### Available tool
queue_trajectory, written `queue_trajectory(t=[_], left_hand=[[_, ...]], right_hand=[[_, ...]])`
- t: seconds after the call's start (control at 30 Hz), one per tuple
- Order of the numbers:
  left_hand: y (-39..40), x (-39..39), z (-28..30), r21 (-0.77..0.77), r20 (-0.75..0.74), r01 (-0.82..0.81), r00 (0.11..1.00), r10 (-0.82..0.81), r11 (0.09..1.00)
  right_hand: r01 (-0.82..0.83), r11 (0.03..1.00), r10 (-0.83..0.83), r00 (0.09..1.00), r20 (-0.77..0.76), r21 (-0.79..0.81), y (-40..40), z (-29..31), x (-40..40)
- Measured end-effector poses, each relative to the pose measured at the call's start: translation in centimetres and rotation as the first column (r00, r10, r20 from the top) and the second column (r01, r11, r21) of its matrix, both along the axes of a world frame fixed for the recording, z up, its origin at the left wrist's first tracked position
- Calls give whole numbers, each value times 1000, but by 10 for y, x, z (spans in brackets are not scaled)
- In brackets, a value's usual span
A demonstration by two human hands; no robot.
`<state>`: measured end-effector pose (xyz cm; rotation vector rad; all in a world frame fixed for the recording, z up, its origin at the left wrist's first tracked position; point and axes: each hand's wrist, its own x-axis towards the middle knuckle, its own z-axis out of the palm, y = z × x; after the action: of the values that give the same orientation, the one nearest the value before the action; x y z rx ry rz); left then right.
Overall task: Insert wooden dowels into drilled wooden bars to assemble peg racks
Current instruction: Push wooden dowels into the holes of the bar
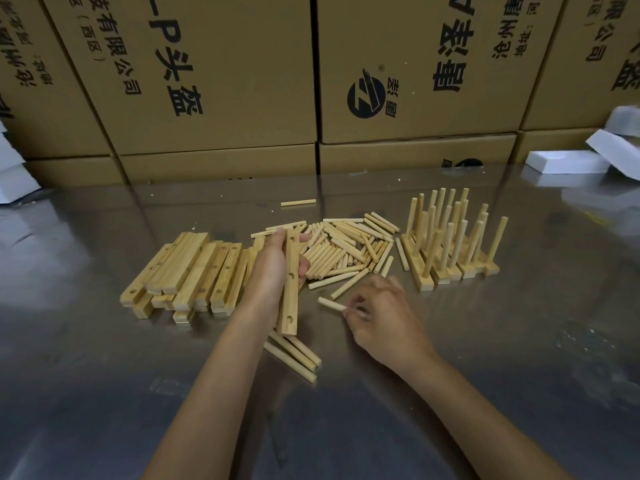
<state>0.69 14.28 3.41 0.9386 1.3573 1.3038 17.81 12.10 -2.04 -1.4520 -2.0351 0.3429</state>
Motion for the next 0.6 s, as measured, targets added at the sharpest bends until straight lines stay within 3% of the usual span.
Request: queue_trajectory(t=[0.07,0.17,0.3,0.5,0.6], left_hand=[[0,-1,-3,-3,48,126,991,-126,992],[-3,1,-7,-9,-23,296,955,-296,955],[-7,10,-6,35,-53,369,929,-367,929],[-9,11,-6,61,-155,371,921,-358,927],[-10,11,-5,67,-235,382,904,-357,922]], right_hand=[[28,999,-18,976,-215,44,1,4,0],[-7,998,41,853,-520,66,1,13,6],[-58,984,135,857,-498,168,-2,21,8],[15,955,100,925,-368,296,0,18,14],[-24,947,131,940,-314,321,1,17,15]])
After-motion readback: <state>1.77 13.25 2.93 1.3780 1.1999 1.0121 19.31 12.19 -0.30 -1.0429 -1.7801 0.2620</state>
